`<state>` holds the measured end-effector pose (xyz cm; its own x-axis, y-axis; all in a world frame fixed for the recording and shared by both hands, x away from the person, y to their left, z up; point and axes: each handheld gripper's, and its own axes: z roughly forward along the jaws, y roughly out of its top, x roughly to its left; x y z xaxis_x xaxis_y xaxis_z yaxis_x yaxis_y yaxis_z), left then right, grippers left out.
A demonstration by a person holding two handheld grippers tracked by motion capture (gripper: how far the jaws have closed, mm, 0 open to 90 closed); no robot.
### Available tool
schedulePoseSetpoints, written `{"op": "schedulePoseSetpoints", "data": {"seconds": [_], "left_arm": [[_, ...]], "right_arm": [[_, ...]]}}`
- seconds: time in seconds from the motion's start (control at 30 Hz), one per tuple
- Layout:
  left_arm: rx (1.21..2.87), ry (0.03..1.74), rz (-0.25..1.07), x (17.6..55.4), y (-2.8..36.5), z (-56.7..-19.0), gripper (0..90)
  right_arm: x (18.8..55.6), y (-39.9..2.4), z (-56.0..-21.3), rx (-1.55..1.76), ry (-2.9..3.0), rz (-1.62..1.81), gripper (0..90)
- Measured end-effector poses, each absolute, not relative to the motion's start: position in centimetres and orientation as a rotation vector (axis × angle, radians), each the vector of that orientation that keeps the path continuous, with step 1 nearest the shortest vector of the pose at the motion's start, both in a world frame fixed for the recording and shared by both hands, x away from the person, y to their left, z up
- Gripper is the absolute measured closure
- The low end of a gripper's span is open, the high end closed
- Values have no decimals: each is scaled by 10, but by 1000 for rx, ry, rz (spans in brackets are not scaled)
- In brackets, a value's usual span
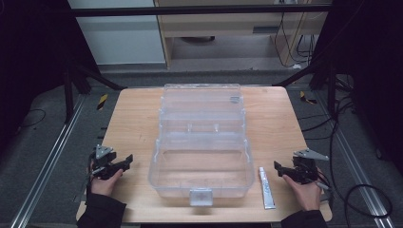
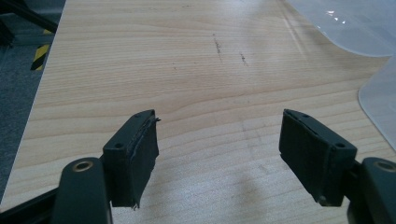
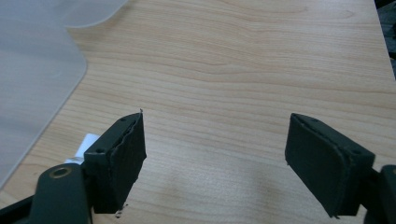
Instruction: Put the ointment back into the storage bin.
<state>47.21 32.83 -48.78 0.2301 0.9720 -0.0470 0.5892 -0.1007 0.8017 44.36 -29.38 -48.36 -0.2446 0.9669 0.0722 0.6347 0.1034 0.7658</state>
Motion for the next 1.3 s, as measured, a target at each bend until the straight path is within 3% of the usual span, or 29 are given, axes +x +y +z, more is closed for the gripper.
{"op": "schedulePoseSetpoints", "data": {"seconds": [0.67, 1.3], "left_arm": [[1801, 1443, 679, 472, 326, -488, 263], [1806, 1429, 670, 472, 326, -488, 265]], "right_arm": [[423, -266, -439, 1529, 2018, 890, 303], [431, -239, -408, 1531, 2204, 820, 413]]}}
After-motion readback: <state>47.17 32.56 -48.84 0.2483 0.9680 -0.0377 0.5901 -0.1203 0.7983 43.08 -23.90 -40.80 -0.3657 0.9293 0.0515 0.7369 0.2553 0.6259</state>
